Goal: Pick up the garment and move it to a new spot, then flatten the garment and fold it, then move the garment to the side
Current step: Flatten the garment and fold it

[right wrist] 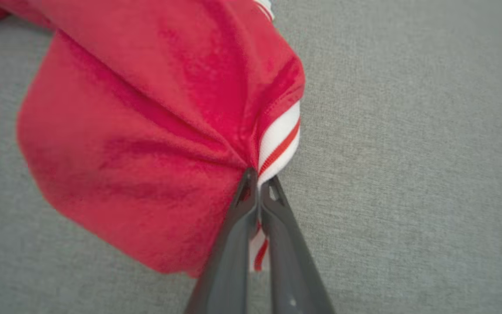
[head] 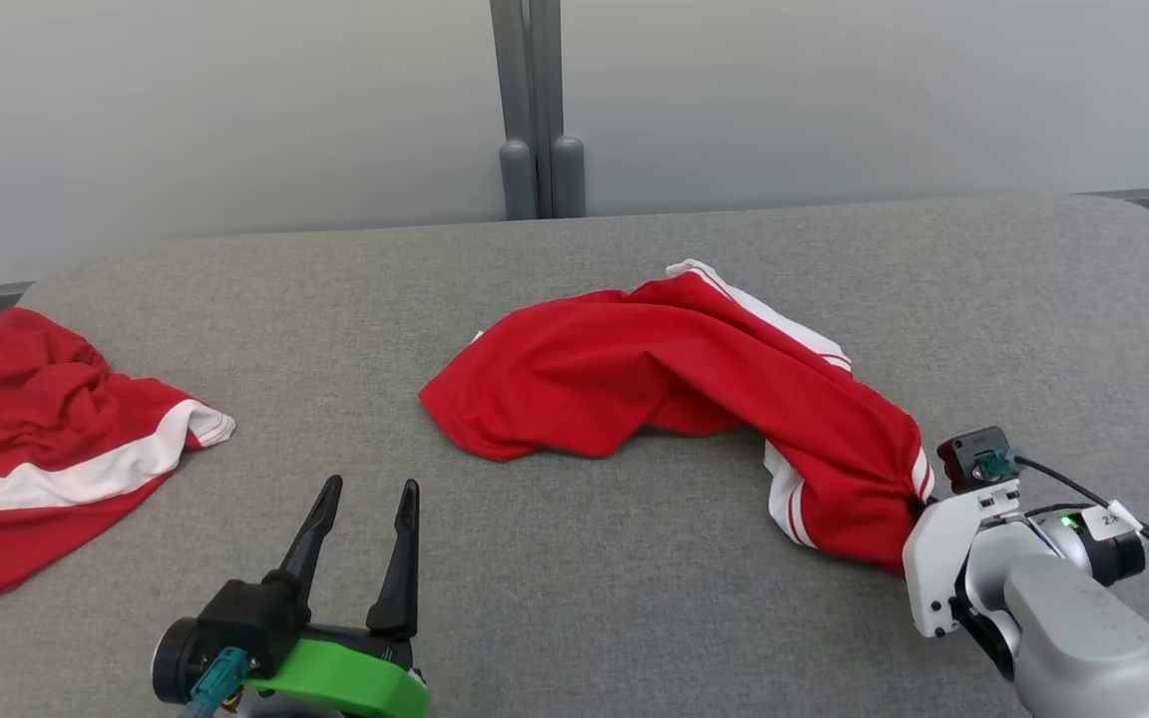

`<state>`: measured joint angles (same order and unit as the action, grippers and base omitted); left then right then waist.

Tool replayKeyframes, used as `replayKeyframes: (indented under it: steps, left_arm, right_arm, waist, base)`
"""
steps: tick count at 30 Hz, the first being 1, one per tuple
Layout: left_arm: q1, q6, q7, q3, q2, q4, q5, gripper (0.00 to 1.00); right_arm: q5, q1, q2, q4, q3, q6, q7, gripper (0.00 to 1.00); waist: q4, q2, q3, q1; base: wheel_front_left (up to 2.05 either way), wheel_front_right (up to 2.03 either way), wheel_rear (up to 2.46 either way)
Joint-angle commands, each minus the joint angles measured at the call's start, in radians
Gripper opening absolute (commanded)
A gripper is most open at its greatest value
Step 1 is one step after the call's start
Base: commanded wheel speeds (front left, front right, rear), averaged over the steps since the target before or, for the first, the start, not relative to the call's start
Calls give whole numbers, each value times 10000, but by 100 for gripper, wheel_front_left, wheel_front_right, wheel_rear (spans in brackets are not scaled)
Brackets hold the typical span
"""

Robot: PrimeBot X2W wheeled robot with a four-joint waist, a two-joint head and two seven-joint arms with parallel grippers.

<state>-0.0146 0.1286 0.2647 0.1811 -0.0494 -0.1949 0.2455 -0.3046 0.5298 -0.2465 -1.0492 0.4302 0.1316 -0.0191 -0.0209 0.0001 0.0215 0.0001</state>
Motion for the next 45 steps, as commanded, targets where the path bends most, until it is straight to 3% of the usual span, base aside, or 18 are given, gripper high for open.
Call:
replayKeyframes:
  steps: [1,6,13,17,23,26,33,41,42,45]
  left_arm:
    - [58,20,-5,-26,-22,56,65,100]
    - [36,20,-5,-39,-23,60,60,100]
    - [25,20,-5,-18,-23,69,59,100]
    - [-3,20,-5,-97,-22,87,35,100]
    - [-45,20,-5,17,-24,31,34,100]
    - [19,20,-6,60,-22,23,0,100]
    - [121,20,-6,65,-22,75,13,100]
    - [-137,20,-6,181,-23,70,42,100]
    - [-184,20,-7,213,-23,58,48,100]
    - [-268,20,-6,282,-23,48,53,100]
  right_arm:
    - [-316,-179,-27,461,-48,-17,55,0]
    - [-1871,-375,194,3042,-180,-16,85,0]
    - [-2959,-443,88,7355,558,-13,-1142,0]
    - [-3425,164,738,8768,678,-10,-1436,0]
    - [-4221,938,1612,9882,399,-11,-1321,0]
    - [-4155,762,1773,9860,-172,-11,-1483,0]
    - [-2543,-326,1827,8196,-2196,-10,-1824,0]
    - [-1205,-48,1934,5513,-5755,-8,-662,0]
    - [-1026,87,1952,5100,-6178,-8,-470,100]
    - [-1147,512,1955,4122,-7003,-8,125,100]
  waist:
    - [20,-1,19,-1]
    - [45,-1,48,-1]
    - [-45,-1,88,-1]
    - [-39,-1,44,-1]
    - [-232,-1,126,-1]
    - [-324,-1,158,-1]
    - [-339,-1,-20,-1]
    - [-117,-1,-432,-1]
    - [-114,-1,-480,-1]
    - [-141,-1,-596,-1]
  base:
    - [0,0,0]
    - [0,0,0]
    - [0,0,0]
    - [0,0,0]
    - [0,0,0]
    - [0,0,0]
    - [0,0,0]
    - [0,0,0]
    - [0,0,0]
    - [0,0,0]
